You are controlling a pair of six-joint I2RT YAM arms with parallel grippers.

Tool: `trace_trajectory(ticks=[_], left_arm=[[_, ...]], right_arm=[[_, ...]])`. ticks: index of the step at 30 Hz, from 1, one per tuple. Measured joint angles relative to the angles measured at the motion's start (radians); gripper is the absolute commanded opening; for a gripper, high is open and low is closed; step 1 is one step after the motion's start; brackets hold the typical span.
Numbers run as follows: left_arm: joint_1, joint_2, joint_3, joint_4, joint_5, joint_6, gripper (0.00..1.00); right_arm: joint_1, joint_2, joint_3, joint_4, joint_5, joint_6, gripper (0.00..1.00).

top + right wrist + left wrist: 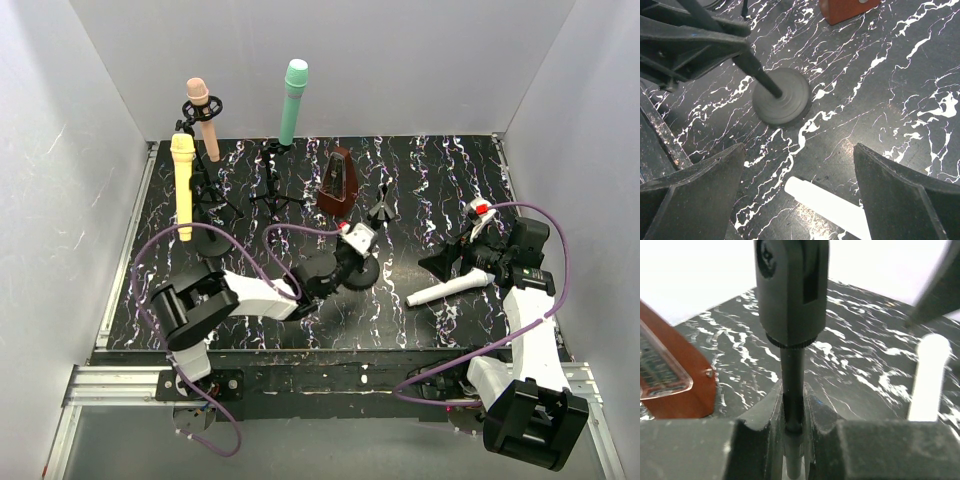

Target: Attach the microphones to the stand

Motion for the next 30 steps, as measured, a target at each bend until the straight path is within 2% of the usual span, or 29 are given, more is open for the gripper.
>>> trace_trajectory(ticks=[3,7,11,17,23,27,30], left_arm=[[0.061,-0.092,-0.055,-0.082,0.206,-0.072,0.00],[0.245,-0.212,-0.099,-0.181,0.558,-0.181,0.00],[0.396,-0.261,-0.085,-0.270,0.879,-0.218,0.00],[0.458,-0.246,-0.038,-0.369,1.184,-0.222,0.00],[0.479,-0.169,-0.023,-0.324,1.302,-0.219,0.00],[0.487,-0.152,-0.013,-0.303,1.317,-0.212,0.21],[0.488,-0.158,-0.040,-0.277,1.300,-0.196,0.32]], right_arm=[[0.000,0.000,0.000,0.000,0.000,-0.003,0.95],[-0.001,0.000,0.000,0.000,-0.002,-0.006,0.95],[-0.004,0.000,0.000,0.000,-0.008,-0.010,0.95],[-0.005,0.000,-0.001,0.000,-0.011,-0.021,0.95],[-0.005,0.000,-0.002,0.000,-0.011,-0.027,0.95],[-0.006,0.000,-0.002,-0.001,-0.011,-0.034,0.95],[-0.006,0.000,-0.002,-0.001,-0.011,-0.041,0.95]])
